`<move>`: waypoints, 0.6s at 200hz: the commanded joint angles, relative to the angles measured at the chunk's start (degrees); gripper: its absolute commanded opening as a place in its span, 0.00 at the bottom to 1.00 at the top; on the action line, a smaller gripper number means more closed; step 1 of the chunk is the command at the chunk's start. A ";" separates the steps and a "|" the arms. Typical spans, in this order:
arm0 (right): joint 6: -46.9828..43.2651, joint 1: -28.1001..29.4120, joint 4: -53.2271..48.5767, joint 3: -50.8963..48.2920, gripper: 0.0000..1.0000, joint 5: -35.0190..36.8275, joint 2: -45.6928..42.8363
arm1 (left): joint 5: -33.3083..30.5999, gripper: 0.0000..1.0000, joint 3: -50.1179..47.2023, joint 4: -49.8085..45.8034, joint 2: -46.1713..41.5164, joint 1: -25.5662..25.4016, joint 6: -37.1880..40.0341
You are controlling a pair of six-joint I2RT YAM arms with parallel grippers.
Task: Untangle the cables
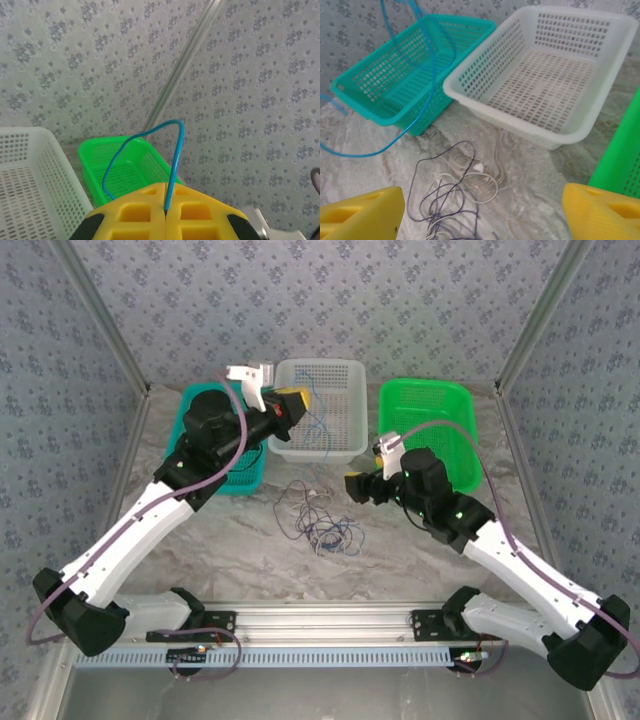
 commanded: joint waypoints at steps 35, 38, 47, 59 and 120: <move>-9.82 -8.32 0.17 9.71 0.84 -9.86 4.78 | 14.51 0.00 2.20 -2.99 4.14 0.31 1.45; -10.00 -8.62 0.25 9.82 0.84 -10.39 4.88 | 15.29 0.00 2.49 -3.74 4.46 0.35 1.77; -10.60 -9.90 0.14 11.02 0.84 -13.35 5.44 | 17.49 0.00 3.35 -5.64 5.20 0.26 2.76; -11.28 -11.17 -0.50 12.19 0.84 -16.74 5.99 | 19.95 0.00 3.85 -7.55 5.79 0.17 4.08; -14.64 -12.40 -0.74 13.69 0.84 -25.18 7.33 | 27.56 0.00 4.46 -10.84 6.73 -1.26 10.20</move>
